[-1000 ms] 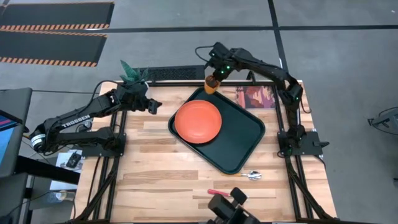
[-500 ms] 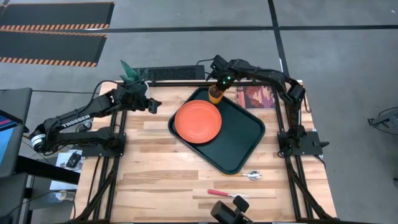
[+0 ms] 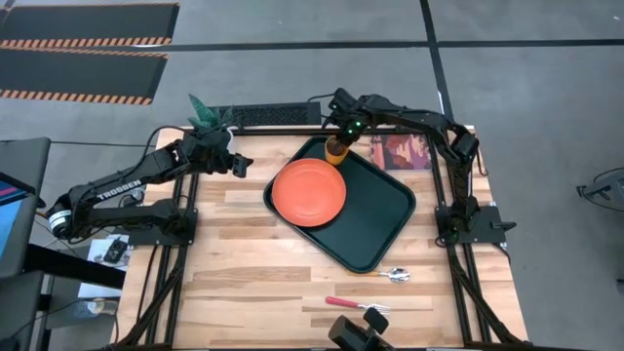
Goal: Pick and place plate/cup/fork/spoon on tray
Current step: Put the yellow cup on the black tray above the orange plate, then put the pink fork on the black tray to the right side of the orange plate
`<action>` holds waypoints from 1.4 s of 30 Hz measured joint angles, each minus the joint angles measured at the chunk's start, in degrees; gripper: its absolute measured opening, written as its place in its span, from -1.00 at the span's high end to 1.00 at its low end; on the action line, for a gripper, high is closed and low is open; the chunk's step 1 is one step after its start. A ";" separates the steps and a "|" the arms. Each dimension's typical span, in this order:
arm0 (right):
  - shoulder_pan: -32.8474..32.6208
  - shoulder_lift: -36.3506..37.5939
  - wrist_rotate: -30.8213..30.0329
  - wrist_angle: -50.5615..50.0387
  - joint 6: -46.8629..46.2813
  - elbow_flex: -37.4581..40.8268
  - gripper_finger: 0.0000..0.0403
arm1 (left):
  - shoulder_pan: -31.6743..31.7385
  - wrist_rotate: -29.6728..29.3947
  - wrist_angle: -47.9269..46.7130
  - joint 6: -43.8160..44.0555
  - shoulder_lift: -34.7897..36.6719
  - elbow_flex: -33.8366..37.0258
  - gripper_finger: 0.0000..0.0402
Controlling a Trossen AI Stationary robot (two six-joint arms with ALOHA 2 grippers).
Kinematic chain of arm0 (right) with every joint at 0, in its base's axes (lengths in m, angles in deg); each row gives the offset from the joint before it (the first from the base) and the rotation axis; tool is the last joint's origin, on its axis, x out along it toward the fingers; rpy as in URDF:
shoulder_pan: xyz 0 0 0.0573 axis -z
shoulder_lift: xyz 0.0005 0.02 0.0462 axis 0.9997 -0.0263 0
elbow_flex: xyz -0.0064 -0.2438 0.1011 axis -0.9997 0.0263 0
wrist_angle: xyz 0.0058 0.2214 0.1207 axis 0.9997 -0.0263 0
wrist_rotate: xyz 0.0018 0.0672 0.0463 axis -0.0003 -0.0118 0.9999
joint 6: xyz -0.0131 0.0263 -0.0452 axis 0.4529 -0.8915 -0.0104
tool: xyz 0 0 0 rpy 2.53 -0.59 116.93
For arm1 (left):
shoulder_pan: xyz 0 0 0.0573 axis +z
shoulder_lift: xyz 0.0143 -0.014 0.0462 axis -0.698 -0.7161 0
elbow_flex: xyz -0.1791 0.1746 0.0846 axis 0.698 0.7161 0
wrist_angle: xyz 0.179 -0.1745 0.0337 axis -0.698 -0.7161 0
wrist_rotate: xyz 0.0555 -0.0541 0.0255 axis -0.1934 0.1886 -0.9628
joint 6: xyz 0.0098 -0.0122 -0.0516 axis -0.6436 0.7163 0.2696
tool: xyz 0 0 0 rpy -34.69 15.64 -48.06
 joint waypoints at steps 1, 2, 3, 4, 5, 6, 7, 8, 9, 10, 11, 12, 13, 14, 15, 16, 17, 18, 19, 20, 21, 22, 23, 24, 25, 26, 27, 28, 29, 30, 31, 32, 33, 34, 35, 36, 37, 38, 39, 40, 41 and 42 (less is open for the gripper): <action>0.00 -0.02 0.00 -0.09 0.00 0.00 0.72 | 0.01 0.00 -0.01 -0.10 0.00 0.00 0.15; -0.01 -0.02 -0.01 -0.17 0.00 0.00 0.69 | 0.01 0.00 0.00 -0.10 0.00 0.00 0.15; -0.02 -0.02 0.00 -0.14 0.00 0.00 0.67 | 0.01 0.00 0.00 -0.10 0.00 0.00 0.15; -0.01 -0.02 0.00 -0.11 0.00 0.00 0.65 | 0.01 -0.04 0.00 -0.14 0.00 0.00 0.15; 0.00 -0.02 0.00 -0.13 0.00 0.00 0.62 | -0.01 -0.07 0.00 -0.16 0.00 0.00 0.15; 0.00 -0.02 0.00 -0.13 -0.01 0.00 0.60 | 0.01 -0.07 0.00 -0.16 0.00 0.00 0.15; 0.00 -0.02 -0.01 -0.13 -0.01 0.00 0.59 | 0.01 -0.07 0.00 -0.20 0.00 0.00 0.15; 0.00 -0.02 -0.02 -0.13 -0.02 0.00 0.57 | 0.01 -0.09 -0.01 -0.21 0.00 0.00 0.15; 0.00 -0.02 -0.04 -0.13 -0.02 0.00 0.55 | 0.01 -0.09 0.00 -0.21 0.00 0.00 0.15; 0.00 -0.04 -0.04 -0.13 0.00 0.00 0.53 | 0.01 -0.09 0.00 -0.21 0.00 0.00 0.15; 0.00 -0.04 -0.04 -0.07 0.00 0.00 0.51 | 0.01 -0.09 0.00 -0.23 0.00 0.00 0.15; 0.00 -0.04 -0.03 0.12 0.02 0.00 0.49 | 0.01 -0.13 0.00 -0.23 0.00 0.00 0.15; 0.00 -0.01 0.00 0.30 0.03 -0.02 0.47 | 0.01 -0.15 0.00 -0.23 0.00 0.00 0.15; 0.01 0.19 0.09 0.34 0.01 -0.02 0.44 | 0.01 -0.15 0.00 -0.27 0.00 0.00 0.15; 0.13 0.58 0.11 0.35 0.01 -0.02 0.41 | 0.01 -0.15 -0.02 -0.39 0.00 0.00 0.15; 0.27 1.11 0.17 0.56 0.02 -0.02 0.37 | 0.01 -0.19 0.00 -0.78 0.00 0.00 0.15; 0.33 1.86 0.26 0.82 -0.07 -0.02 0.32 | 0.01 -0.20 0.00 -1.07 0.00 0.00 0.15; 0.40 2.62 0.28 0.80 -0.33 -0.04 0.28 | -0.01 -0.20 0.00 -1.33 0.00 0.00 0.15; 0.51 3.38 0.28 0.68 -0.39 -0.07 0.23 | 0.00 -0.20 0.00 -1.48 0.00 0.00 0.15; 0.78 4.21 0.28 0.53 -0.41 -0.07 0.18 | 0.01 -0.22 0.00 -1.61 0.00 0.00 0.15; 0.87 5.19 0.28 -0.25 -0.42 -0.07 0.13 | 0.01 -0.24 0.00 -1.63 0.00 0.00 0.15; 1.01 6.43 0.28 -1.39 -0.47 -0.04 0.09 | 0.01 -0.28 0.00 -1.63 0.00 0.00 0.15; 1.18 8.01 0.29 -2.65 -0.75 -0.04 0.05 | 0.00 -0.42 0.00 -1.65 0.00 0.00 0.15; 1.20 9.82 0.31 -4.05 -1.36 -0.04 0.02 | 0.01 -0.45 0.00 -1.68 0.00 0.00 0.15; 1.20 11.95 0.31 -6.06 -1.98 -0.07 -0.01 | 0.01 -0.46 0.00 -1.90 0.00 0.00 0.15; 1.20 14.05 0.36 -8.58 -2.57 -0.07 -0.03 | 0.00 -0.44 0.00 -2.31 0.00 0.00 0.15; 0.97 16.35 0.44 -11.10 -3.45 -0.07 -0.04 | 0.01 -0.44 0.00 -2.58 0.00 0.00 0.15; 0.21 18.63 0.48 -13.35 -4.65 -0.07 -0.05 | 0.01 -0.44 0.00 -2.84 0.00 0.00 0.15; -0.92 20.88 0.46 -15.56 -5.93 -0.08 -0.06 | 0.01 -0.44 0.00 -3.13 0.00 0.00 0.15; -2.35 22.97 0.46 -17.82 -7.35 -0.09 -0.06 | 0.01 -0.44 0.00 -3.33 0.00 0.00 0.15; -4.16 24.94 0.51 -20.00 -9.00 -0.09 -0.06 | 0.01 -0.44 0.00 -3.60 0.00 0.00 0.15; -6.17 26.60 0.57 -22.02 -11.09 -0.09 -0.05 | -0.01 -0.47 0.00 -3.75 0.00 0.00 0.15; -8.48 28.01 0.55 -23.93 -13.96 -0.09 -0.04 | -0.01 -0.73 0.00 -3.75 0.00 0.00 0.15; -10.99 29.14 0.54 -25.56 -17.20 -0.09 -0.03 | -0.01 -1.23 0.00 -3.75 0.00 0.00 0.15; -13.77 30.12 0.39 -27.07 -20.59 -0.09 -0.02 | 0.01 -1.54 0.01 -3.78 0.00 0.00 0.15; -16.85 30.87 -0.01 -28.27 -24.11 -0.09 -0.01 | 0.01 -1.61 0.14 -4.05 0.00 0.00 0.15; -20.04 31.39 -0.96 -29.50 -27.84 -0.09 0.00 | 0.01 -1.61 0.26 -4.43 0.00 -0.01 0.15; -23.70 31.67 -2.38 -30.55 -31.74 -0.09 0.01 | 0.01 -1.62 0.31 -4.76 0.00 -0.01 0.15; -27.52 31.69 -3.96 -31.48 -35.90 -0.09 0.01 | 0.01 -1.62 0.43 -4.82 0.00 -0.02 0.15; -31.33 31.56 -5.39 -32.62 -40.22 -0.08 0.02 | 0.01 -1.59 0.57 -4.82 0.00 0.00 0.15; -35.16 31.16 -6.31 -33.80 -44.59 -0.07 0.02 | -0.01 -1.40 0.63 -4.84 0.00 -0.02 0.15; -38.82 30.64 -6.71 -34.72 -49.40 -0.07 0.02 | -0.01 -1.14 0.62 -4.84 0.00 -0.02 0.15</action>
